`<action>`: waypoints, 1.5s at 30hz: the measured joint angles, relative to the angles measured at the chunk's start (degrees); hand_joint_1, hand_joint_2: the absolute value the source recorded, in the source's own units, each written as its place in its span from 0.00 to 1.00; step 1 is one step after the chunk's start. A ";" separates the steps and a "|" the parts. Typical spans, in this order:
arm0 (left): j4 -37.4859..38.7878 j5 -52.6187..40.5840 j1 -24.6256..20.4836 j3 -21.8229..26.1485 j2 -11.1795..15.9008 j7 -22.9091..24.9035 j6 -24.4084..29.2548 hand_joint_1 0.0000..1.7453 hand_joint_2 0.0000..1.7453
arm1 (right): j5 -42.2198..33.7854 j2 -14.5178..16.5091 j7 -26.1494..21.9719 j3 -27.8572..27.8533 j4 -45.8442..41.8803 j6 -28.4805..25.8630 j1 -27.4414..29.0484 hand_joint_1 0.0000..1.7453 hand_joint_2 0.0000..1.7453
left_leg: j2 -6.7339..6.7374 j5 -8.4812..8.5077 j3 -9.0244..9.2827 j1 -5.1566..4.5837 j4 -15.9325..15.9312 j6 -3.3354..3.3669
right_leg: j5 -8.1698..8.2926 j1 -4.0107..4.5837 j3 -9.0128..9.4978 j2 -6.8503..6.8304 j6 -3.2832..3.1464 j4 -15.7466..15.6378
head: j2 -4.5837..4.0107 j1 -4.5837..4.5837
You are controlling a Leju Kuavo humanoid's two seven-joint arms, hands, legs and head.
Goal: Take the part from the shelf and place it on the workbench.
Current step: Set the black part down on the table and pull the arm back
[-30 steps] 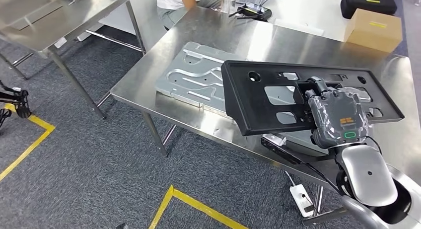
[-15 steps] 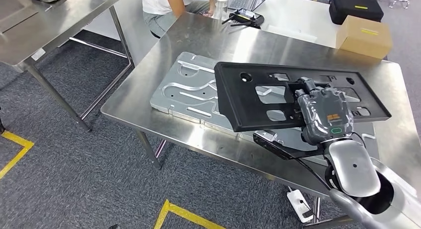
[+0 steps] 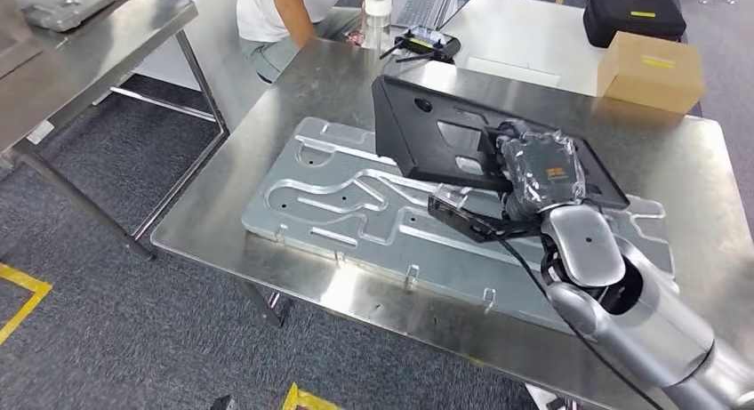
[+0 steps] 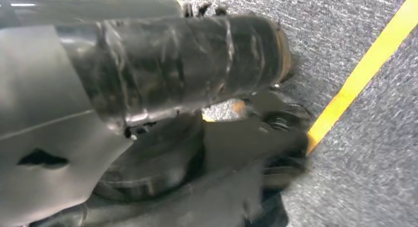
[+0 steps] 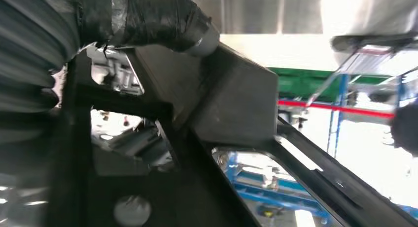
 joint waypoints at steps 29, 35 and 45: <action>0.06 1.32 0.31 -3.61 1.02 1.56 0.53 0.00 0.00 | -6.74 6.98 -3.49 4.70 21.95 -4.70 -1.09 0.00 0.00 | 0.22 10.25 6.74 -0.19 -18.86 3.36 | 0.18 -1.21 -0.72 -0.04 4.08 -0.21 | -0.01 0.09; 0.06 1.33 -0.10 -4.69 0.97 2.17 1.61 0.00 0.25 | -7.15 6.92 -2.07 4.70 20.76 -5.21 -0.90 0.00 0.00 | 0.93 11.81 9.40 1.46 -22.96 2.45 | -4.91 -2.31 -5.74 -0.17 5.77 11.57 | -0.01 0.54; 0.14 1.22 0.22 -5.82 1.44 1.63 5.46 0.00 1.00 | -5.75 5.50 0.80 2.53 9.16 -8.59 1.15 0.00 0.50 | 0.54 5.86 3.50 3.53 -11.51 -3.22 | -1.99 -4.10 -5.82 0.45 4.34 7.96 | -0.01 0.11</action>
